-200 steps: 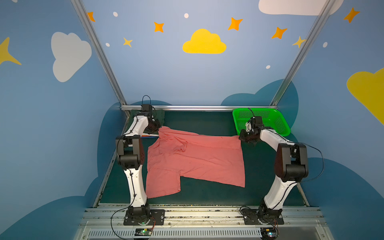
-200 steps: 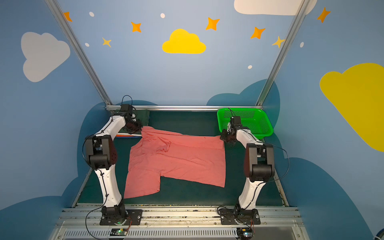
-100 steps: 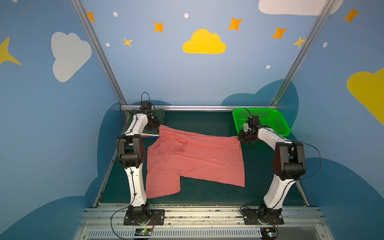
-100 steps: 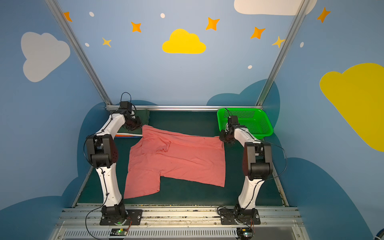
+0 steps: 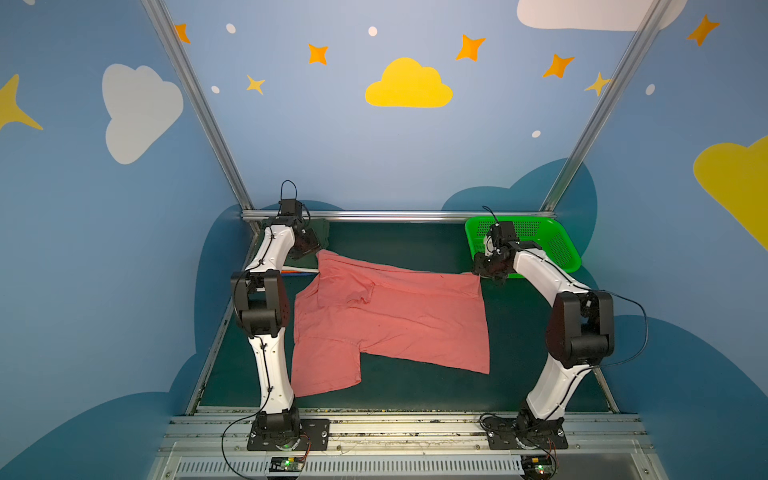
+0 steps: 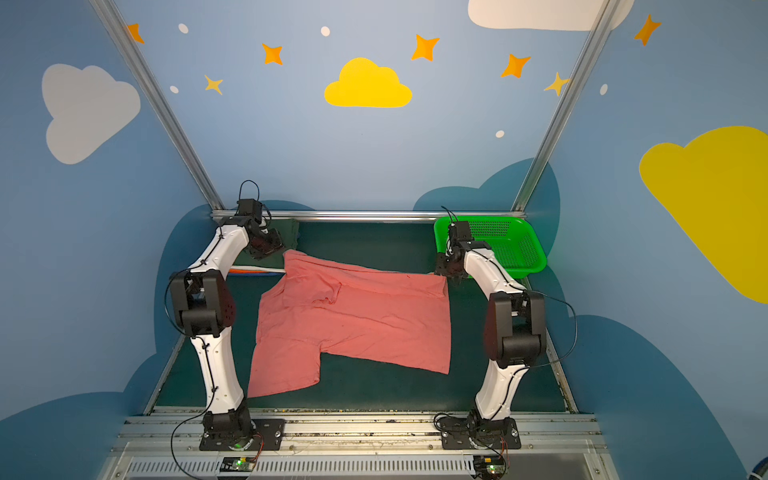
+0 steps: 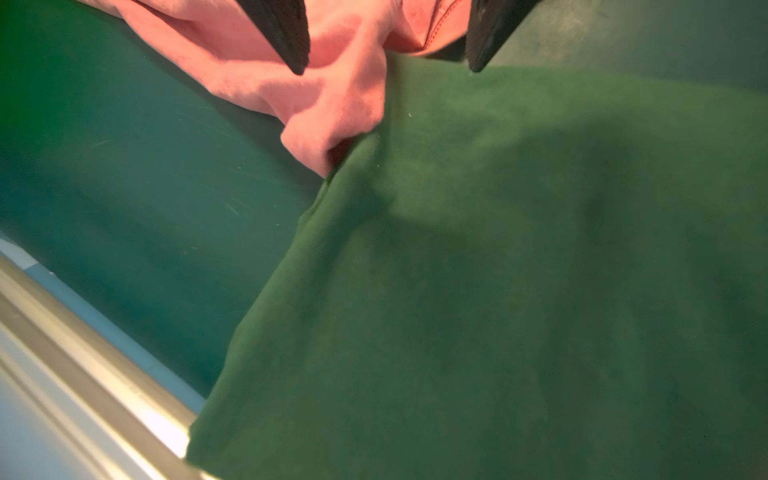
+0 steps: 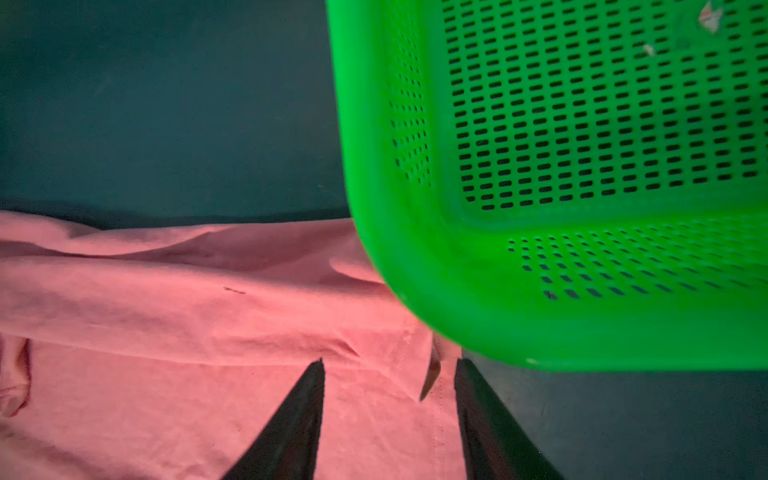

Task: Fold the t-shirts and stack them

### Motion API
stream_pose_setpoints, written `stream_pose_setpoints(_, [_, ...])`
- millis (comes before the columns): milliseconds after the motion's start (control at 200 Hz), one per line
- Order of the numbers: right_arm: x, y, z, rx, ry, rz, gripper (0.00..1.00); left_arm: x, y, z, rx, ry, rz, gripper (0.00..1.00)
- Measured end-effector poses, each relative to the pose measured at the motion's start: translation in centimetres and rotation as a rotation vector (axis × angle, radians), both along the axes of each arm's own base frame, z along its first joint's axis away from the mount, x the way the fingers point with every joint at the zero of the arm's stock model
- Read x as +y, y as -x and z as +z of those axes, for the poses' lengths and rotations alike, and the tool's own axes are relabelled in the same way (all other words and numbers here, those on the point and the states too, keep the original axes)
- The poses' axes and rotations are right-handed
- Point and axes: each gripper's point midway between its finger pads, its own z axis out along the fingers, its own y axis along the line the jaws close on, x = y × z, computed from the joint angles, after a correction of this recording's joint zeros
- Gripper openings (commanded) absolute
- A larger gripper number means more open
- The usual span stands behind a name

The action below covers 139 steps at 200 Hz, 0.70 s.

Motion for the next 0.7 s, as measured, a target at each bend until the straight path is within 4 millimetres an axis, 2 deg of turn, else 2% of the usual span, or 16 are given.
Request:
stream_pose_setpoints(30, [0.5,0.1,0.6,-0.014,-0.007,0.014,0.42,-0.2,0.2,0.5,-0.008,-0.006,0.0,0.52])
stream_pose_setpoints(95, [1.9,0.2,1.4,-0.035,-0.032,0.044,0.22,-1.1,0.9,1.7,-0.026,-0.026,-0.011,0.38])
stream_pose_setpoints(140, [2.8,0.3,1.5,-0.037,-0.05,0.062,0.09,-2.1,1.3,2.5,-0.039,-0.036,-0.023,0.27])
stream_pose_setpoints(190, [3.7,0.4,1.1,-0.025,-0.06,0.084,0.0,-3.4,1.7,3.1,-0.053,-0.045,-0.045,0.16])
stream_pose_setpoints(265, [5.0,0.0,-0.3,0.018,-0.068,0.103,0.0,-5.5,2.1,3.0,-0.059,-0.044,-0.084,0.05])
stream_pose_setpoints(330, [5.9,-0.8,-2.1,0.069,-0.057,0.114,0.0,-7.3,2.6,1.7,-0.036,-0.03,-0.114,0.05])
stream_pose_setpoints(401, [6.7,-1.7,-4.5,0.12,-0.035,0.121,0.0,-8.4,3.1,-0.6,0.013,-0.014,-0.132,0.05])
stream_pose_setpoints(476, [7.1,-1.8,-7.2,0.188,-0.011,0.126,0.0,-8.7,3.2,-3.4,0.068,-0.001,-0.131,0.05])
stream_pose_setpoints(571, [7.2,-1.3,-9.6,0.258,0.017,0.121,0.0,-8.4,3.1,-7.0,0.132,0.003,-0.112,0.05])
stream_pose_setpoints(621, [7.2,-1.1,-10.3,0.285,0.027,0.118,0.0,-8.1,3.2,-8.6,0.162,0.005,-0.099,0.05])
stream_pose_setpoints(696, [7.3,-1.6,-10.0,0.287,0.037,0.108,0.0,-7.7,3.3,-10.3,0.194,0.009,-0.079,0.05])
